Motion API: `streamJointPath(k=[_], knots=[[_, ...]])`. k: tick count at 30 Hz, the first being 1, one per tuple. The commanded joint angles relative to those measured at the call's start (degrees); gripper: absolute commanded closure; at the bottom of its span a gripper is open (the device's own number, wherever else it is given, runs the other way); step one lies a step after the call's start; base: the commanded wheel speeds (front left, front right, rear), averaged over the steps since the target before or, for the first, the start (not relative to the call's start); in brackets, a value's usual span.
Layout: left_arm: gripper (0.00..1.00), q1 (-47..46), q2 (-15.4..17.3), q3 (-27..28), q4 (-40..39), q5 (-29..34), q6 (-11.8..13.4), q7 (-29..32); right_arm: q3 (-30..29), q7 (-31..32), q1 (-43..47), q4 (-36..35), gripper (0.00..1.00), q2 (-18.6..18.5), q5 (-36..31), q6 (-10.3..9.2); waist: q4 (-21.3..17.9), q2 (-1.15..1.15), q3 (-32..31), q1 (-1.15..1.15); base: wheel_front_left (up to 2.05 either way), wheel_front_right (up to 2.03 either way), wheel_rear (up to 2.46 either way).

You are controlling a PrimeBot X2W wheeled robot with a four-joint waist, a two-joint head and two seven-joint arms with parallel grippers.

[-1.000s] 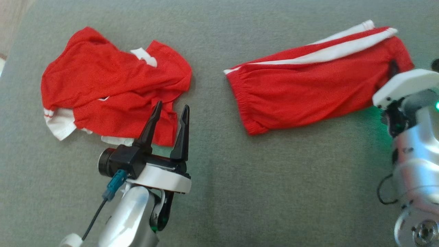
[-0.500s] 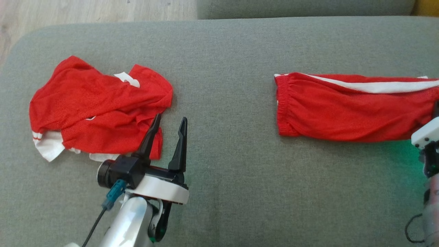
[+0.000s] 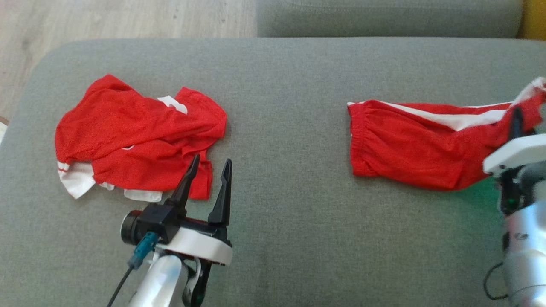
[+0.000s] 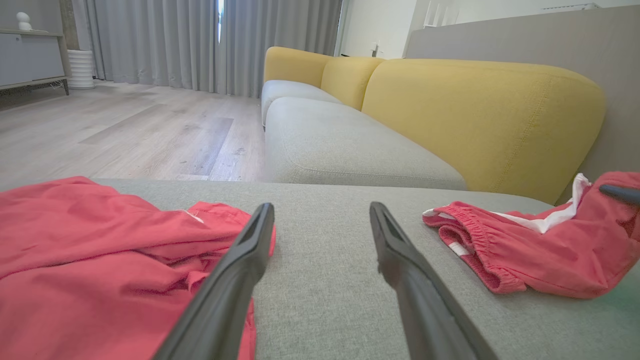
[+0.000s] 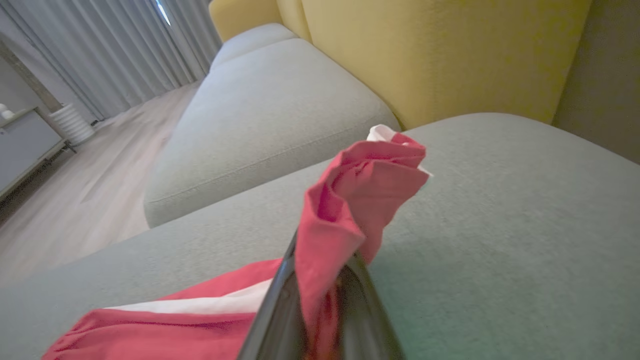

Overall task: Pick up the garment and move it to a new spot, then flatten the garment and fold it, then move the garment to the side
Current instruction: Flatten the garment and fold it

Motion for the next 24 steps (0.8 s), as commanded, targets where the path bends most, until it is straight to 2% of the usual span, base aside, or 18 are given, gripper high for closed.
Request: streamJointPath(k=[1,13,24], knots=[[0.00,-0.9,0.2,2.0,-1.5,0.3,0.1,-0.5,2.8,-1.0,-1.1,-2.3,1.00,0.6,0.9,-0.05,0.4,0.00,-0.7,0.00,0.00,0.00,0.00],[0.00,0.3,0.2,2.2,-0.8,0.0,0.3,-0.5,18.1,-2.7,0.7,-4.9,1.00,2.4,8.9,-0.05,2.6,0.00,-3.2,0.00,0.00,0.00,0.00],[0.00,0.6,0.2,2.8,-0.5,0.1,0.3,-0.5,32.7,-3.9,2.4,-4.3,1.00,1.6,15.3,-0.05,4.5,0.00,-3.4,0.00,0.00,0.00,0.00]])
